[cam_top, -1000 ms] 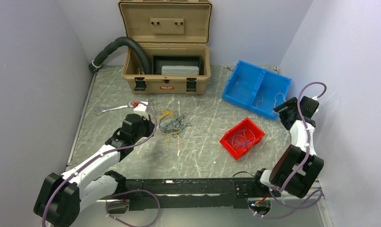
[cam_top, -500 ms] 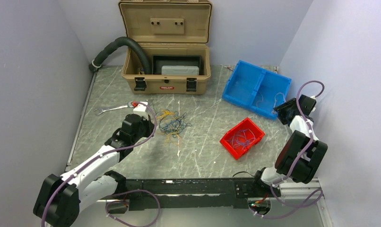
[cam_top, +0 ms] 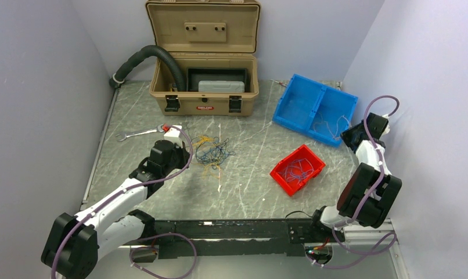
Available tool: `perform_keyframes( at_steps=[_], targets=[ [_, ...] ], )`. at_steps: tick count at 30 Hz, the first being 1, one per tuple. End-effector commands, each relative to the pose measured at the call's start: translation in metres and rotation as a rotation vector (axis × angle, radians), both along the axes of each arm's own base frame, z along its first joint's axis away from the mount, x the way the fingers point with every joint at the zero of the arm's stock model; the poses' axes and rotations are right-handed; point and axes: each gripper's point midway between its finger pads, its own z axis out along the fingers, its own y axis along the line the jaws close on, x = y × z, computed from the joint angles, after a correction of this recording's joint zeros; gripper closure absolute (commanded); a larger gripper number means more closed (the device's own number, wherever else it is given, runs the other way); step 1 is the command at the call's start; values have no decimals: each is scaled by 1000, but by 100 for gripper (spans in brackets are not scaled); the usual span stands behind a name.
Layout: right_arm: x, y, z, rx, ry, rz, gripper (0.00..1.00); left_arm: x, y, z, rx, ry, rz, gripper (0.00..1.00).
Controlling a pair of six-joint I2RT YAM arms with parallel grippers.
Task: Untangle the cables
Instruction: Place the cable in the bin, then untie the cable.
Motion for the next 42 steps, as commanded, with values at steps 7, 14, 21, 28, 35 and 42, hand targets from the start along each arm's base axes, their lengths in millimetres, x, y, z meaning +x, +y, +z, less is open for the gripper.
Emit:
perform_keyframes(
  at_steps=[7,14,21,28,35,42],
  targets=[
    [51,7,67,-222,-67,60,100,7,-10,16,-42,-40,-20,100],
    [102,9,48,-152,-26,106,100,7,-10,16,-41,-44,-24,100],
    [122,1,36,-132,4,91,68,8,-7,16,-27,-44,-14,100],
    [117,12,69,-234,-21,121,38,8,-10,13,-28,-37,-25,100],
    [99,58,99,-347,-58,233,26,8,-15,15,-42,-49,-51,100],
    [81,151,113,-388,-164,472,21,4,-22,22,-68,-100,-109,100]
  ],
)
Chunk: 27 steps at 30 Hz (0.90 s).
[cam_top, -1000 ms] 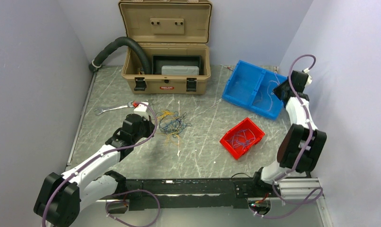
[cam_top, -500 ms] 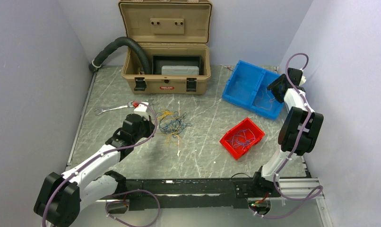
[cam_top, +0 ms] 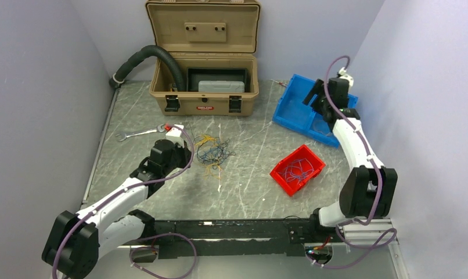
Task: Untangle the cables
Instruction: Untie the cable.
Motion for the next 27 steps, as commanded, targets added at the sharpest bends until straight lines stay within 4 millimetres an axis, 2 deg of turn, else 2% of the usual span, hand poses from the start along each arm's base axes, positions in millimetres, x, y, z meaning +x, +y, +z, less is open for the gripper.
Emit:
perform_keyframes(
  at_steps=[1,2,5,8,16,20,27],
  targets=[
    [-14,57,8,-49,-55,166,20,2,-12,21,-47,-96,-67,100],
    [-18,79,9,-45,-69,225,19,1,-13,22,-49,-101,-72,100],
    [-32,128,6,-32,-105,359,14,0,-16,25,-59,-117,-94,100],
    [-45,172,-2,-10,-108,474,1,-1,-18,26,-65,-124,-105,100],
    [-80,270,-38,-8,-84,721,2,-2,-19,28,-75,-133,-108,100],
    [-92,300,-53,0,-70,806,8,-3,-19,28,-88,-133,-107,100],
    [-109,314,-75,35,-46,853,15,-4,-21,31,-94,-148,-123,100]
  ],
)
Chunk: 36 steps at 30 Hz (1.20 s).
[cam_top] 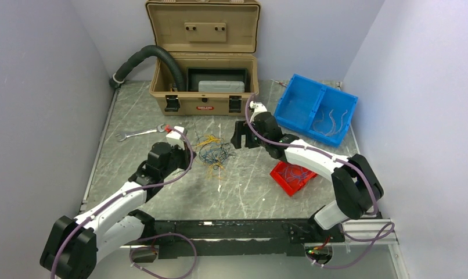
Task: Untangle the cables
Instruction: Untie the cable.
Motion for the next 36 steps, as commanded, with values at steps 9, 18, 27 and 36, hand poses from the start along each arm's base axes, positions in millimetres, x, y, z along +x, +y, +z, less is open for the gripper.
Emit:
perform_keyframes(
  at_steps=[9,18,27,36],
  targets=[
    [-23,25,-15,87,-5,89,28,1,-5,21,-39,-77,-23,100],
    [-31,61,-34,24,19,189,31,4,0,16,-20,-52,9,100],
    [-18,69,-53,-9,23,140,56,4,1,15,-18,-54,19,100],
    [-7,-4,-34,-100,-6,-167,100,7,18,12,-1,-40,120,100]
  ],
)
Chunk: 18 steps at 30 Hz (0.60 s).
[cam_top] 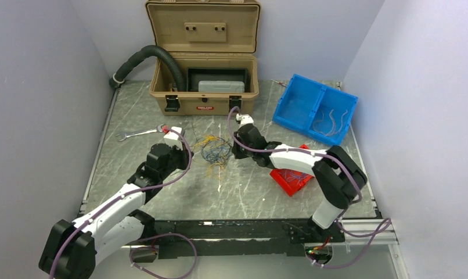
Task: Untangle the cables
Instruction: Untie the cable.
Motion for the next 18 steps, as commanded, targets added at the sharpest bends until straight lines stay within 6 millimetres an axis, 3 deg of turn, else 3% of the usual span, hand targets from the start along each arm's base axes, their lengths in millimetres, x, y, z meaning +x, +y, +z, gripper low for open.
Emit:
perform_keyframes(
  at_steps=[1,6,10,18],
  targets=[
    [19,-55,34,-17,-73,-258,100,10,17,10,0,-29,125,100],
    [22,-132,46,41,-25,-505,100,14,60,-3,63,36,380,100],
    [24,-188,70,103,-61,-644,100,11,78,-8,85,67,485,100],
    [19,-237,104,75,-128,-746,100,4,112,-13,135,108,690,100]
  ],
)
